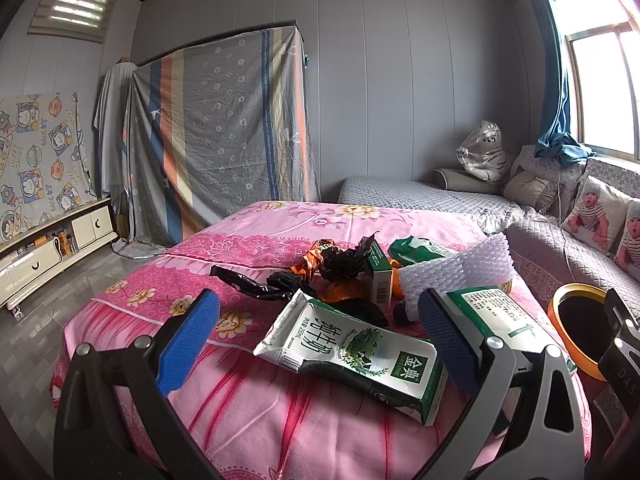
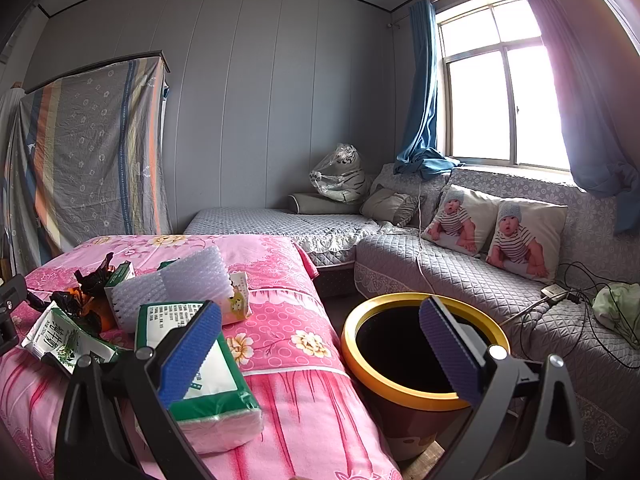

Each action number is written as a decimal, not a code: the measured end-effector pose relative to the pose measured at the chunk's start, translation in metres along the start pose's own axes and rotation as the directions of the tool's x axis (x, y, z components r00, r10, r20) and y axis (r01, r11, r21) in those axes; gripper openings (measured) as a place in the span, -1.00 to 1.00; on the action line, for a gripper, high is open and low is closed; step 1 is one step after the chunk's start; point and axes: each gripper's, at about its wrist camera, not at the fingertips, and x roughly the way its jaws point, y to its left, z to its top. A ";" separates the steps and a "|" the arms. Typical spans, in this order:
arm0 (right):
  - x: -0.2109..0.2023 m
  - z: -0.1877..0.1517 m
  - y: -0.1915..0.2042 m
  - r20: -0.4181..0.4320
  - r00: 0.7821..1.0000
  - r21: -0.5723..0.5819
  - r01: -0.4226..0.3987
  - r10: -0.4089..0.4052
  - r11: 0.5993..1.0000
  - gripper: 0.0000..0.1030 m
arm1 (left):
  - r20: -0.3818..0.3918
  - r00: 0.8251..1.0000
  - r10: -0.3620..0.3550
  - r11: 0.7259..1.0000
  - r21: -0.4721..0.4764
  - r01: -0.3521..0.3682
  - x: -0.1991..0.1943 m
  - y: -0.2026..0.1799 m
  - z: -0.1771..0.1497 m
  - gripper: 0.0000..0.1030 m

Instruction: Collect trash

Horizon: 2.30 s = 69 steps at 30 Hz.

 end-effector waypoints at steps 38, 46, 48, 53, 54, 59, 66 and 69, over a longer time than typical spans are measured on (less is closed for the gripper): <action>0.084 0.023 0.089 -0.792 0.486 -0.115 -0.713 0.369 0.692 0.86 | -0.296 0.919 -0.261 0.964 -0.035 0.263 0.019 0.075 -0.031 0.85; 0.131 -0.003 0.114 -0.888 0.405 -0.136 -0.682 0.216 0.719 0.86 | -0.363 0.845 -0.391 0.916 -0.244 0.319 0.028 0.086 -0.060 0.84; 0.139 -0.007 0.116 -0.896 0.391 -0.125 -0.677 0.211 0.725 0.86 | -0.335 0.848 -0.411 0.904 -0.266 0.334 0.022 0.090 -0.061 0.84; 0.150 -0.013 0.117 -0.901 0.383 -0.115 -0.666 0.205 0.737 0.73 | -0.285 0.815 -0.504 0.849 -0.339 0.406 0.019 0.095 -0.063 0.84; 0.151 -0.013 0.117 -0.899 0.385 -0.114 -0.665 0.208 0.738 0.72 | -0.276 0.803 -0.529 0.832 -0.355 0.426 0.019 0.095 -0.063 0.84; 0.150 -0.013 0.108 -0.896 0.380 -0.096 -0.671 0.231 0.735 0.67 | -0.261 0.859 -0.440 0.897 -0.159 0.412 0.012 0.084 -0.038 0.84; 0.157 0.000 0.074 -0.871 0.313 0.077 -0.673 0.378 0.735 0.52 | -0.254 0.843 -0.475 0.769 0.347 0.538 0.008 0.048 0.016 0.85; 0.151 0.010 0.043 -0.831 0.238 0.227 -0.680 0.503 0.697 0.52 | -0.314 0.806 -0.502 0.711 0.381 0.591 0.026 0.035 0.032 0.85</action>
